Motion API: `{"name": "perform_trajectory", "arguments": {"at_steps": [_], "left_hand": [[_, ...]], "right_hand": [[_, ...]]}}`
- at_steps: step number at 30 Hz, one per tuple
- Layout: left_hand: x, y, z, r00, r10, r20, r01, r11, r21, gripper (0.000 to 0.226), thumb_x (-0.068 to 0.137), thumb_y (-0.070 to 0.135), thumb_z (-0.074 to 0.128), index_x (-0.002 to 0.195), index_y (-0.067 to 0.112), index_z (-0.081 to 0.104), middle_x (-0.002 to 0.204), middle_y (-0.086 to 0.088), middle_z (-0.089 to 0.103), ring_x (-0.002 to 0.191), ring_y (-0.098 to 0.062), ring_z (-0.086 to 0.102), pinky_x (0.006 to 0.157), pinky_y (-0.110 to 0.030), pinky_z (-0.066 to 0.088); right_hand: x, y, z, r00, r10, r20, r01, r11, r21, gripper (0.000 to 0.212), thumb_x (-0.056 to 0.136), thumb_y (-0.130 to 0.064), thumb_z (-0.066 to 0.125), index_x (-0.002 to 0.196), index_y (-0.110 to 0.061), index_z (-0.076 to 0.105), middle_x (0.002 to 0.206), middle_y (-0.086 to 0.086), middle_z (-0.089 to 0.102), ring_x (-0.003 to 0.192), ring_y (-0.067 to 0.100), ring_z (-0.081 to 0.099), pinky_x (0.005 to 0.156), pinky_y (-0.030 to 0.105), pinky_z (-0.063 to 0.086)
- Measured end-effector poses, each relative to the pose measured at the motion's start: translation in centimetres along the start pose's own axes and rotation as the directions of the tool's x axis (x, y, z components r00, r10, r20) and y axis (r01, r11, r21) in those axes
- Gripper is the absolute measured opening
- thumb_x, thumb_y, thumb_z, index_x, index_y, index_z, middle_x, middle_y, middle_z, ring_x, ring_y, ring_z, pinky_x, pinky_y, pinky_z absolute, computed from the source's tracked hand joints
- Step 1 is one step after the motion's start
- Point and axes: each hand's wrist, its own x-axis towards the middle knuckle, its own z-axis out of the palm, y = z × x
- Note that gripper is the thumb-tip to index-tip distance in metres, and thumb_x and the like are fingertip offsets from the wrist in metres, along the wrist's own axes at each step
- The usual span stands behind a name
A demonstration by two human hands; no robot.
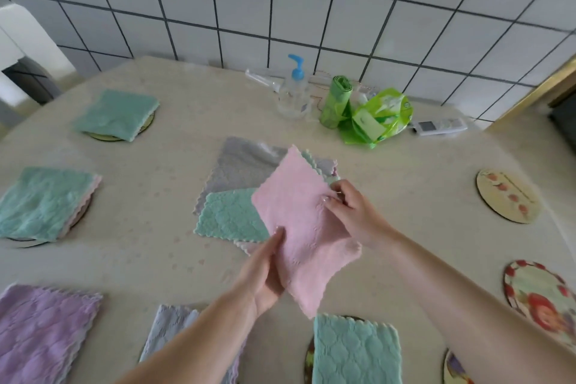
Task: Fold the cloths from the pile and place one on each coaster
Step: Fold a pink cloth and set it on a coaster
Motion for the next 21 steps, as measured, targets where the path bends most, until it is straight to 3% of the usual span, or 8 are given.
{"name": "perform_trajectory", "arguments": {"at_steps": [3,5,8,11,13,16,18,21], "left_hand": [[0.5,-0.7,2.9,0.999,0.044,0.025,-0.045,0.997,0.065,0.029,0.094,0.024,0.052,0.115,0.007,0.061,0.111,-0.015,0.068,0.099,-0.026,0.067,0.086,-0.040,0.052],[1.5,-1.7,4.8,0.994,0.105,0.003,-0.105,0.986,0.130,0.023,0.094,0.012,0.050,0.114,0.011,0.061,0.107,-0.014,0.070,0.092,-0.026,0.068,0.074,-0.038,0.057],[3.2,-3.2,8.0,0.990,0.132,0.042,-0.138,0.969,0.206,0.030,0.092,0.004,0.049,0.118,0.014,0.058,0.113,-0.014,0.067,0.098,-0.027,0.065,0.078,-0.039,0.057],[5.2,-4.8,11.1,0.987,0.130,0.099,-0.149,0.964,0.221,0.032,0.091,0.004,0.050,0.118,0.018,0.060,0.114,-0.010,0.067,0.101,-0.025,0.064,0.081,-0.039,0.057],[7.2,-6.1,12.5,0.990,0.121,0.073,-0.137,0.952,0.273,0.031,0.091,0.004,0.050,0.117,0.019,0.060,0.107,-0.008,0.070,0.091,-0.021,0.068,0.073,-0.034,0.058],[10.1,-8.2,13.6,0.994,0.102,-0.036,-0.077,0.900,0.429,0.032,0.093,0.003,0.044,0.118,0.018,0.058,0.089,-0.003,0.071,0.070,-0.014,0.069,0.058,-0.025,0.056],[11.4,-9.3,13.8,0.993,0.070,-0.090,-0.013,0.853,0.521,0.031,0.095,0.005,0.040,0.117,0.019,0.058,0.088,-0.001,0.069,0.069,-0.013,0.066,0.056,-0.023,0.053],[12.3,-10.2,13.6,0.985,0.073,-0.157,0.035,0.802,0.596,0.029,0.096,0.010,0.041,0.120,0.017,0.056,0.104,-0.007,0.066,0.083,-0.018,0.062,0.064,-0.027,0.051]], "right_hand": [[-1.6,2.3,-2.2,0.992,0.114,-0.063,-0.099,0.975,0.199,0.004,0.093,-0.006,0.050,0.093,-0.010,0.048,0.074,-0.006,0.045,0.067,0.004,0.040,0.061,0.012,0.035],[-2.7,4.1,-3.9,0.981,0.171,-0.093,-0.139,0.951,0.274,0.008,0.093,-0.001,0.048,0.098,-0.007,0.047,0.076,-0.005,0.048,0.072,0.008,0.043,0.060,0.009,0.037],[-4.2,6.5,-7.1,0.966,0.237,-0.103,-0.191,0.923,0.334,0.023,0.091,0.000,0.049,0.110,-0.015,0.048,0.086,-0.009,0.057,0.077,0.010,0.054,0.064,0.011,0.042],[-5.6,8.9,-10.8,0.957,0.266,-0.114,-0.190,0.875,0.444,0.046,0.090,-0.001,0.050,0.126,-0.029,0.044,0.096,-0.014,0.062,0.079,0.000,0.061,0.067,0.014,0.047],[-5.8,11.0,-12.6,0.925,0.371,-0.078,-0.265,0.781,0.566,0.057,0.091,-0.005,0.051,0.137,-0.034,0.036,0.097,-0.010,0.064,0.080,0.004,0.063,0.066,0.020,0.050],[-5.8,14.5,-13.1,0.831,0.555,0.044,-0.456,0.633,0.626,0.062,0.091,-0.012,0.053,0.145,-0.029,0.026,0.106,0.001,0.065,0.078,0.013,0.064,0.060,0.025,0.051],[-6.4,16.5,-12.8,0.784,0.615,0.087,-0.520,0.572,0.634,0.064,0.092,-0.014,0.052,0.147,-0.025,0.023,0.101,0.004,0.064,0.078,0.019,0.062,0.063,0.028,0.047],[-7.7,18.8,-13.0,0.763,0.630,0.147,-0.556,0.522,0.647,0.057,0.093,-0.016,0.050,0.144,-0.027,0.028,0.072,0.001,0.052,0.062,0.016,0.049,0.056,0.028,0.035]]}}
